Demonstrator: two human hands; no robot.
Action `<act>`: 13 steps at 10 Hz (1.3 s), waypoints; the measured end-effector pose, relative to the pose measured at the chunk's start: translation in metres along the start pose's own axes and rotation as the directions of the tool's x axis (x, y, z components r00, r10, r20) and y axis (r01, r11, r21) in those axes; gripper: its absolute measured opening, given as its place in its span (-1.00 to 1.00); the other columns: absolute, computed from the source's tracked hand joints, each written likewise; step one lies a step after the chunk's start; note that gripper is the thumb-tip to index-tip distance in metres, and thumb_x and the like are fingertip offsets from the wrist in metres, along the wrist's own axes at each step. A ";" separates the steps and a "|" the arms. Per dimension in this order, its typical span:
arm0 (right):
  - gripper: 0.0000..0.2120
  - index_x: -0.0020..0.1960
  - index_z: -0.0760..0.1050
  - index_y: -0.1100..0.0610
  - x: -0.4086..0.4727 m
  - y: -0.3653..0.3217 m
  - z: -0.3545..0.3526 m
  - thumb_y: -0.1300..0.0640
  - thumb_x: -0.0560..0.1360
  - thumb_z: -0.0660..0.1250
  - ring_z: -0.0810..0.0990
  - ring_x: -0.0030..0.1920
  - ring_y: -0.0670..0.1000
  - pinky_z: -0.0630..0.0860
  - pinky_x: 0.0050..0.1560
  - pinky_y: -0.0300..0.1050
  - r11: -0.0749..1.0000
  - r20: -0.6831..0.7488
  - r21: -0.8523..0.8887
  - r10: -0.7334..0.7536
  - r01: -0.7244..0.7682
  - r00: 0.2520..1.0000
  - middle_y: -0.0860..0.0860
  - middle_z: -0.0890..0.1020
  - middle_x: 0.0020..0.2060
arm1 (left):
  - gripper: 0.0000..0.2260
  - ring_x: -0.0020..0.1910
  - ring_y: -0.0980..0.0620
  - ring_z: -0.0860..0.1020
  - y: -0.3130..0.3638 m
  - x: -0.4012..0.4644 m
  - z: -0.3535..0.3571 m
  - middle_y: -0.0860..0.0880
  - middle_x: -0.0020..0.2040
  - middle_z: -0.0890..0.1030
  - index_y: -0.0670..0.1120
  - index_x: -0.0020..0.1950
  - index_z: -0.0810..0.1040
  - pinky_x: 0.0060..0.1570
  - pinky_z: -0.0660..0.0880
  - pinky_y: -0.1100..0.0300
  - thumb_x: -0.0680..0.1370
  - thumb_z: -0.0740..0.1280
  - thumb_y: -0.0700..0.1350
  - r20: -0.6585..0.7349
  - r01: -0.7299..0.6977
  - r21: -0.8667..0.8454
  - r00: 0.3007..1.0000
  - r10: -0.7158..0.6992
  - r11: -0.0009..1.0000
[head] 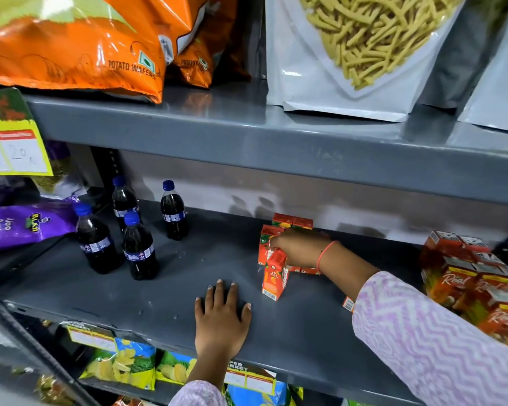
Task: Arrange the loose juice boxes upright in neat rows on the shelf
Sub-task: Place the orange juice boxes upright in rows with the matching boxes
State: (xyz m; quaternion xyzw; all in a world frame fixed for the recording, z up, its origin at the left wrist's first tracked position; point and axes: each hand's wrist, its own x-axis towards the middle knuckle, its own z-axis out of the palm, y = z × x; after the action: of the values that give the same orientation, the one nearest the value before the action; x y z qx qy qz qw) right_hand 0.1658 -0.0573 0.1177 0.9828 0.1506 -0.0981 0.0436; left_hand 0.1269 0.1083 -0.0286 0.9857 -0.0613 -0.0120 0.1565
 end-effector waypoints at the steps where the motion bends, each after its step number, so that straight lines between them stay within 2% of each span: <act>1: -0.77 0.11 0.52 0.25 0.000 -0.001 0.002 0.24 0.47 0.30 0.57 0.07 0.22 0.34 -0.16 -0.16 0.999 -0.052 -0.012 0.050 -0.051 0.997 0.23 0.61 0.08 | -0.17 0.53 -0.07 0.05 0.000 0.000 0.000 -0.04 0.55 0.10 0.05 0.49 0.10 0.49 -0.03 -0.07 0.27 -0.36 0.26 -0.004 0.000 0.000 1.000 0.000 1.000; 2: -0.77 0.05 0.53 0.29 0.001 -0.002 0.004 0.17 0.46 0.35 0.59 0.02 0.22 0.33 -0.18 -0.15 0.994 -0.068 0.016 0.107 -0.106 0.992 0.25 0.61 0.05 | -0.24 0.53 -0.07 0.05 0.000 0.000 -0.001 -0.04 0.55 0.10 0.05 0.49 0.09 0.50 -0.03 -0.06 0.34 -0.32 0.27 0.001 0.003 -0.003 1.000 -0.003 1.000; 3: -0.78 0.05 0.53 0.30 0.001 -0.006 0.007 0.17 0.48 0.34 0.60 0.02 0.22 0.35 -0.17 -0.14 0.985 -0.077 0.053 0.169 -0.165 0.983 0.24 0.61 0.05 | -0.40 0.53 -0.07 0.02 0.000 0.000 -0.001 -0.04 0.56 0.07 0.05 0.50 0.06 0.50 -0.05 -0.05 0.49 -0.17 0.24 0.022 0.011 0.005 1.000 -0.011 1.000; 4: -0.81 0.05 0.53 0.30 -0.001 -0.009 0.011 0.21 0.50 0.31 0.60 0.01 0.21 0.38 -0.17 -0.13 0.974 -0.110 0.081 0.219 -0.211 0.969 0.23 0.62 0.04 | -0.36 0.53 -0.07 0.02 0.000 -0.001 -0.003 -0.03 0.55 0.07 0.06 0.50 0.06 0.50 -0.05 -0.05 0.45 -0.22 0.26 0.027 0.014 0.006 1.000 -0.014 1.000; 5: -0.76 0.10 0.51 0.29 -0.005 -0.010 0.019 0.19 0.49 0.29 0.59 0.07 0.24 0.49 -0.03 -0.07 0.939 -0.141 0.231 0.291 -0.254 0.946 0.24 0.61 0.09 | -0.48 0.54 -0.06 0.00 0.001 0.000 -0.002 -0.03 0.56 0.05 0.06 0.50 0.06 0.51 -0.06 -0.05 0.57 -0.01 0.18 0.028 0.005 -0.016 1.000 -0.004 1.000; 6: -0.66 0.23 0.43 0.19 -0.023 -0.013 0.038 0.15 0.48 0.29 0.57 0.15 0.25 0.52 0.16 0.05 0.812 -0.154 0.525 0.386 -0.256 0.910 0.21 0.60 0.16 | -0.48 0.54 -0.06 0.01 0.000 0.000 -0.002 -0.03 0.56 0.06 0.05 0.50 0.07 0.51 -0.06 -0.05 0.57 0.02 0.18 0.022 0.005 -0.036 1.000 -0.004 0.999; 7: -0.58 0.35 0.31 0.07 -0.056 -0.016 0.073 0.09 0.51 0.26 0.58 0.14 0.24 0.52 0.11 0.06 0.662 -0.128 0.674 0.542 -0.328 0.830 0.17 0.63 0.12 | -0.49 0.53 -0.07 0.01 0.000 0.000 -0.002 -0.04 0.55 0.07 0.05 0.50 0.08 0.51 -0.05 -0.07 0.57 0.02 0.17 0.023 0.003 -0.037 1.000 -0.003 0.999; 8: -0.60 0.36 0.33 0.06 -0.091 -0.008 0.108 0.04 0.53 0.23 0.56 0.18 0.19 0.50 0.11 0.02 0.610 -0.138 0.643 0.688 -0.464 0.713 0.15 0.62 0.15 | -0.48 0.53 -0.06 0.00 0.000 0.000 -0.002 -0.04 0.56 0.05 0.04 0.50 0.07 0.51 -0.05 -0.07 0.57 0.01 0.16 0.035 0.009 -0.034 0.999 -0.007 0.999; 9: -0.65 0.26 0.44 0.16 -0.119 0.020 0.121 0.13 0.49 0.28 0.47 0.22 0.24 0.42 0.20 0.06 0.534 -0.226 0.646 0.816 -0.545 0.531 0.20 0.54 0.20 | -0.49 0.53 -0.07 0.00 0.001 -0.001 -0.003 -0.04 0.56 0.05 0.03 0.50 0.07 0.51 -0.05 -0.07 0.58 0.02 0.15 0.037 0.012 -0.031 0.999 -0.011 0.999; 10: -0.57 0.34 0.36 0.09 -0.141 0.052 0.125 0.16 0.48 0.27 0.35 0.32 0.25 0.34 0.31 0.10 0.486 -0.132 0.568 0.850 -0.664 0.510 0.17 0.43 0.32 | -0.49 0.53 -0.08 0.00 0.002 -0.002 -0.004 -0.04 0.56 0.04 0.02 0.50 0.06 0.51 -0.05 -0.07 0.58 0.01 0.15 0.040 0.013 -0.017 0.999 -0.013 1.000; 11: -0.51 0.41 0.29 0.05 -0.151 0.073 0.125 0.11 0.50 0.27 0.26 0.40 0.20 0.30 0.38 0.06 0.551 0.015 0.456 0.780 -0.699 0.625 0.11 0.33 0.41 | -0.49 0.53 -0.08 0.00 0.002 -0.003 -0.005 -0.04 0.56 0.03 0.02 0.50 0.05 0.51 -0.06 -0.07 0.58 0.00 0.15 0.045 0.013 -0.015 0.999 -0.012 1.000; 12: -0.47 0.40 0.32 0.08 -0.151 0.078 0.121 0.12 0.45 0.34 0.28 0.40 0.19 0.25 0.41 0.02 0.575 0.060 0.448 0.745 -0.685 0.665 0.14 0.35 0.39 | -0.49 0.53 -0.08 0.00 0.002 -0.003 -0.005 -0.04 0.56 0.04 0.02 0.50 0.06 0.51 -0.06 -0.07 0.58 0.01 0.15 0.043 0.012 -0.016 0.999 -0.012 1.000; 13: -0.50 0.29 0.42 0.12 -0.149 0.076 0.120 0.17 0.37 0.41 0.39 0.31 0.17 0.34 0.28 -0.07 0.557 0.091 0.510 0.723 -0.656 0.685 0.15 0.45 0.29 | -0.49 0.54 -0.07 0.00 0.002 -0.003 -0.006 -0.04 0.56 0.03 0.02 0.50 0.05 0.51 -0.06 -0.07 0.58 0.00 0.15 0.046 0.014 -0.016 0.999 -0.013 1.000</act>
State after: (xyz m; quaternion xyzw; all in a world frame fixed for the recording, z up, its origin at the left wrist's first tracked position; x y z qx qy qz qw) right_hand 0.0279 -0.1864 0.0355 0.9414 -0.2754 -0.0453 -0.1896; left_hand 0.1243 0.1083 -0.0226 0.9843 -0.0582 -0.0360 0.1630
